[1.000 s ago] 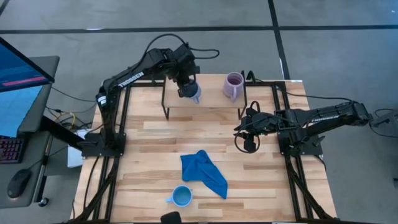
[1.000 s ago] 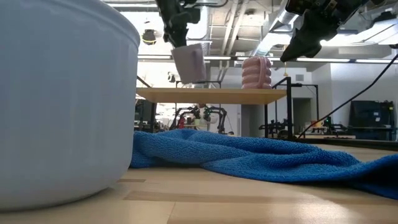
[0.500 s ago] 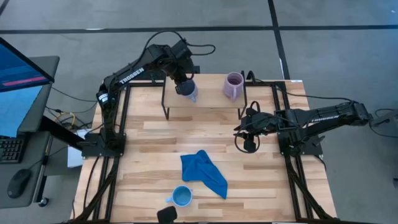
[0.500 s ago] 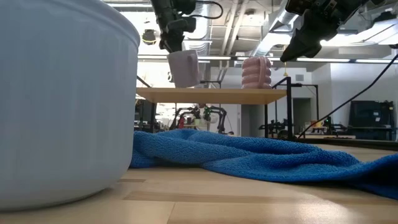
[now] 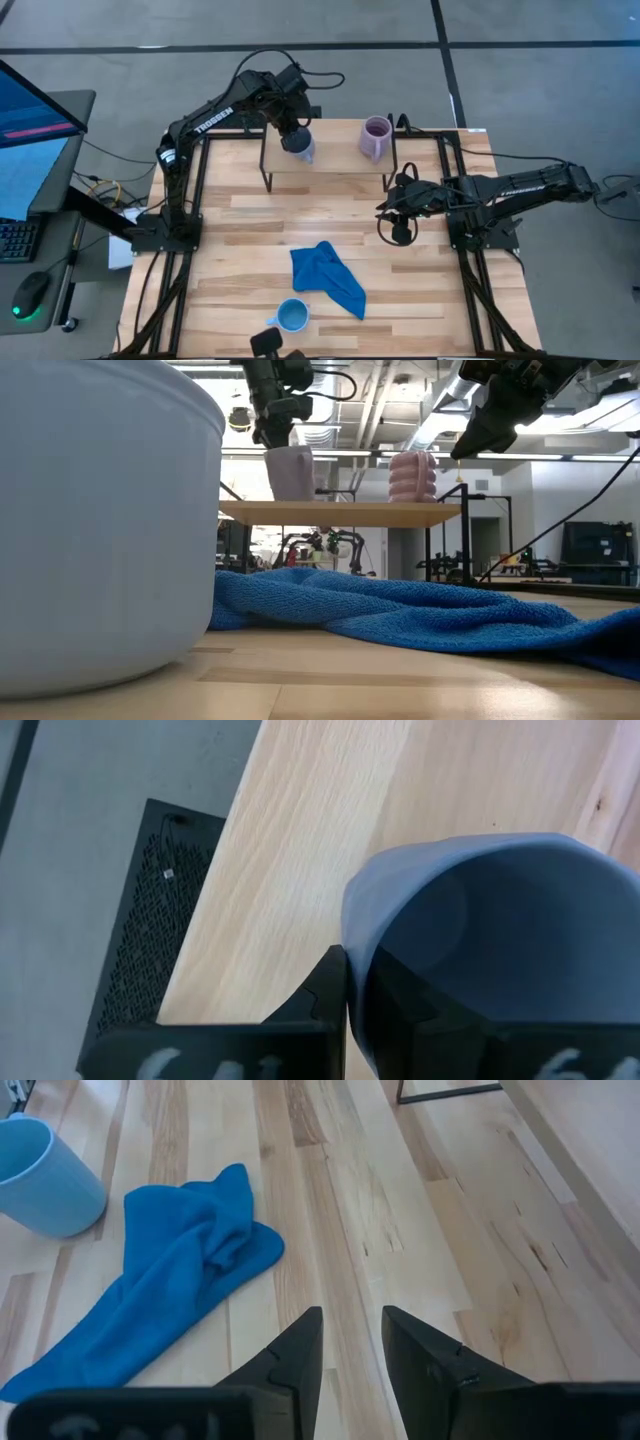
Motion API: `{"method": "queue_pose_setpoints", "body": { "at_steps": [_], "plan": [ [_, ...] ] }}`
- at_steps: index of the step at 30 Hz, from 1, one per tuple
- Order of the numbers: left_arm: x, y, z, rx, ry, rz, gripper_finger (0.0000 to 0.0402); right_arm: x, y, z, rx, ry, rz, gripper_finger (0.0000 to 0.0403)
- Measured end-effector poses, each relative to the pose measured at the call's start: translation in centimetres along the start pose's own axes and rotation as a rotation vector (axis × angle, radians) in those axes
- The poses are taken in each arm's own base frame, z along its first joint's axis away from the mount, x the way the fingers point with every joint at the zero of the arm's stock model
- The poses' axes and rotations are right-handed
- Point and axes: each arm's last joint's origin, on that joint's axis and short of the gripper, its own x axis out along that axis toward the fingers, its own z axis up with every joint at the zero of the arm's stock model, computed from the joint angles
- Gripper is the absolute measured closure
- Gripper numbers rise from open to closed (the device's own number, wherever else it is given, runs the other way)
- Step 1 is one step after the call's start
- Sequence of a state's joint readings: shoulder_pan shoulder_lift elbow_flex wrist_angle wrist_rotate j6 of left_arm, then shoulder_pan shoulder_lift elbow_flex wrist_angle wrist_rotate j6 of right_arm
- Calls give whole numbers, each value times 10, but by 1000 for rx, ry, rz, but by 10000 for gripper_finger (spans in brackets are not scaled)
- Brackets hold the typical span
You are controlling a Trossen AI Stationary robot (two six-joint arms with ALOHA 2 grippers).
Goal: Stack small to large cups/mugs on shelf
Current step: Put the blue mug on the shelf
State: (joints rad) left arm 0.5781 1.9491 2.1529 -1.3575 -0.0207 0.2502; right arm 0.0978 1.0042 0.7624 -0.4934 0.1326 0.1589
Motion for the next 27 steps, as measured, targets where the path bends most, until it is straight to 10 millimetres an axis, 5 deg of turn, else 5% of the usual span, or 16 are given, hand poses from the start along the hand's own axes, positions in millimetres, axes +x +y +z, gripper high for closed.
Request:
{"method": "queue_pose_setpoints", "body": {
  "at_steps": [11,27],
  "plan": [
    [1,0,1,-22,-9,5,365,0,0,0,0,0,0,274],
    [2,2,9,12,-86,24,379,0,0,0,0,0,0,274]
  ]
}}
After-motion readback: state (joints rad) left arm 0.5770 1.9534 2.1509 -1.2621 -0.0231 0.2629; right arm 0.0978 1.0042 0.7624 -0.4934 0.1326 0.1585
